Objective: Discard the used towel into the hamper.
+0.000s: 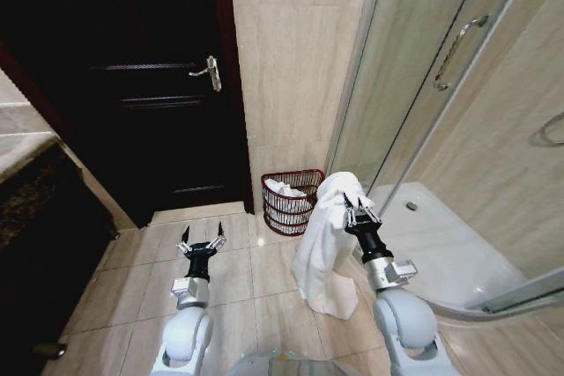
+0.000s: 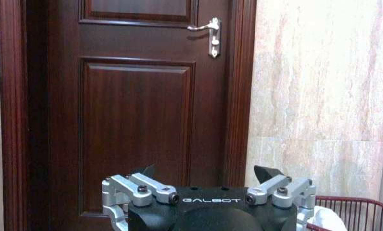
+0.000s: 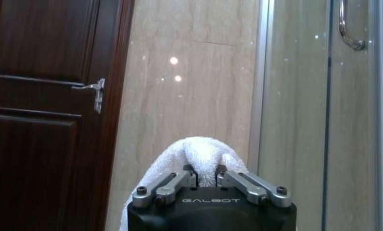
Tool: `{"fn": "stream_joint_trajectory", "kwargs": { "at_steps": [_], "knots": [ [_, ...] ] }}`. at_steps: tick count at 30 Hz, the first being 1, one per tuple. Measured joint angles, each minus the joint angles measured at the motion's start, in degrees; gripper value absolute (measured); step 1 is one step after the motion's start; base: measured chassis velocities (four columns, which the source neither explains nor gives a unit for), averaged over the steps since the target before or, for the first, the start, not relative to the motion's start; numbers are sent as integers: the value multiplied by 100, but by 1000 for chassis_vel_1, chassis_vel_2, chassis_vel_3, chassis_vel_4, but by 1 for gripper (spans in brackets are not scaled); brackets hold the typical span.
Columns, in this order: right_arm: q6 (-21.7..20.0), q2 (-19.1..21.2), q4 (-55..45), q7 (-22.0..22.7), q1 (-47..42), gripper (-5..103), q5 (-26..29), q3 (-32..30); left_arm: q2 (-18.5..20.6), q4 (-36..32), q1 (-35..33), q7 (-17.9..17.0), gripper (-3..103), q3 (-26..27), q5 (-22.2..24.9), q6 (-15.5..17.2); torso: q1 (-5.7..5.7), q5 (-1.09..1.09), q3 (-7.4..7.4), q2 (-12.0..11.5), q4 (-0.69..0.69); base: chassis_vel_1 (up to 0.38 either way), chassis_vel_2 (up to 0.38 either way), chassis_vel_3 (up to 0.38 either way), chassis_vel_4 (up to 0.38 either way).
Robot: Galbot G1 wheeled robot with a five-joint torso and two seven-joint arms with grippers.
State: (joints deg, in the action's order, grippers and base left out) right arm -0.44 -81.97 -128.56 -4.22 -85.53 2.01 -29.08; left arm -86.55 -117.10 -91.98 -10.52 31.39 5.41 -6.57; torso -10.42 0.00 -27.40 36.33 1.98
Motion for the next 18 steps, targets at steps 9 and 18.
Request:
{"fn": "stream_joint_trajectory", "kwargs": {
  "at_steps": [9, 18],
  "knots": [
    [75, 3, -25, -16, -44, 12, 16, -16, -36, -31, -41, -10, 100, -15, -60, 0, -103, 0, -126, 226, 0, -30, 33, 39, -39],
    [123, 25, -68, -21, -86, 12, 61, -43, -41, -57, -49, -17, 100, -14, -109, 11, -199, 0, -271, 468, 0, -70, 77, 76, -71]
  ]
}}
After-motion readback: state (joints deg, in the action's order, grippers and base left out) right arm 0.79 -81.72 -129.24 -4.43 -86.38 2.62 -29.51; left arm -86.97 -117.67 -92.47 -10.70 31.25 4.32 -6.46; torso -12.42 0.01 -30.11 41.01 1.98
